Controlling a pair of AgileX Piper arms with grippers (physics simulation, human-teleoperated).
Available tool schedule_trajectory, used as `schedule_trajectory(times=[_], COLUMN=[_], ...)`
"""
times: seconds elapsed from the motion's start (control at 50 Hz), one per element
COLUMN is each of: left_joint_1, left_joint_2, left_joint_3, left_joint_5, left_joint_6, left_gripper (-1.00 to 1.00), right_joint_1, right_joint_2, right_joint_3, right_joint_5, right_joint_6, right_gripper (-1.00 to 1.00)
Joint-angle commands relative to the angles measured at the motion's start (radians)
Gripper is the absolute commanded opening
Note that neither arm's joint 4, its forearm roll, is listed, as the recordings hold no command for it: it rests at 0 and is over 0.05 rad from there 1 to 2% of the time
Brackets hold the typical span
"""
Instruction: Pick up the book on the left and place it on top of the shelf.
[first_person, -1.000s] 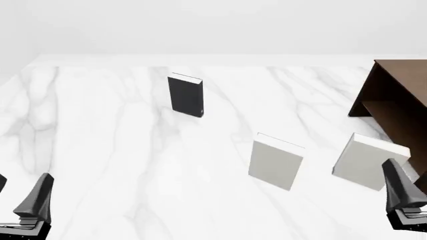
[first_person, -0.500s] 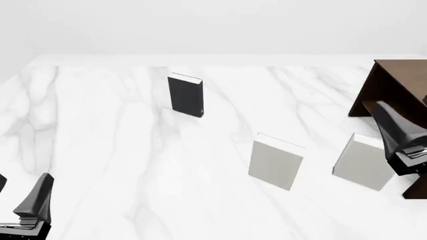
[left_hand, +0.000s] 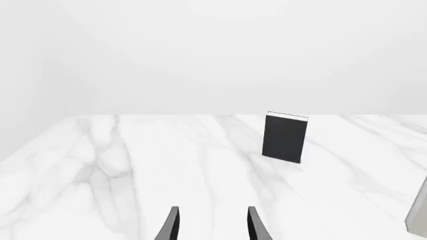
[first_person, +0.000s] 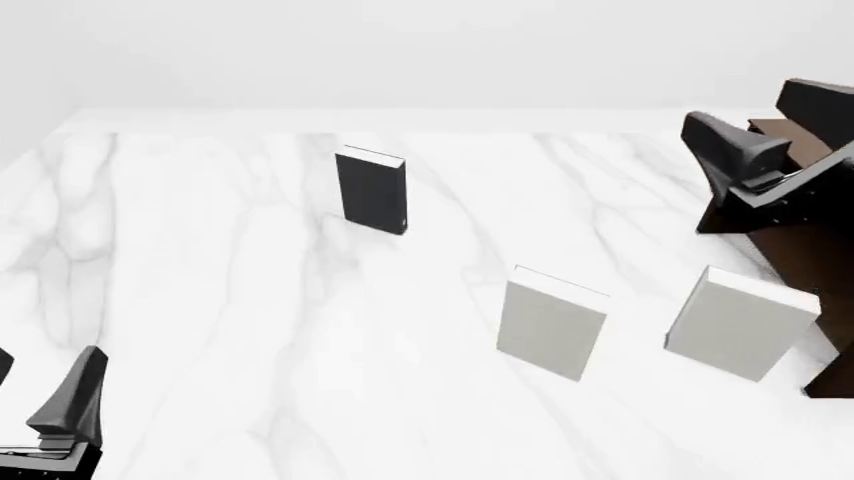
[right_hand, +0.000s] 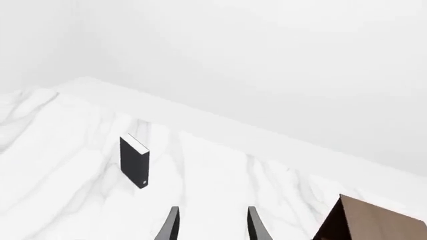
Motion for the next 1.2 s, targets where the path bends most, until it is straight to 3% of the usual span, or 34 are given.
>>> schedule_trajectory(times=[0.02, 0.28, 1.2], left_joint_1=[0.0, 0.0, 0.0], left_joint_2=[0.0, 0.0, 0.0], left_joint_3=[0.0, 0.0, 0.0], left_joint_5=[0.0, 0.0, 0.0], left_joint_6=[0.0, 0.0, 0.0], left_gripper=[1.0, 1.0, 1.0], right_joint_1=[0.039, 0.07, 0.159], right_joint_2=[0.124, 0.24, 0.561], right_joint_3=[-0.113, -0.152, -0.291], right_joint_5=[0.025, -0.021, -0.139], right_joint_6=[-0.033, -0.055, -0.037], right_gripper=[1.0, 1.0, 1.0])
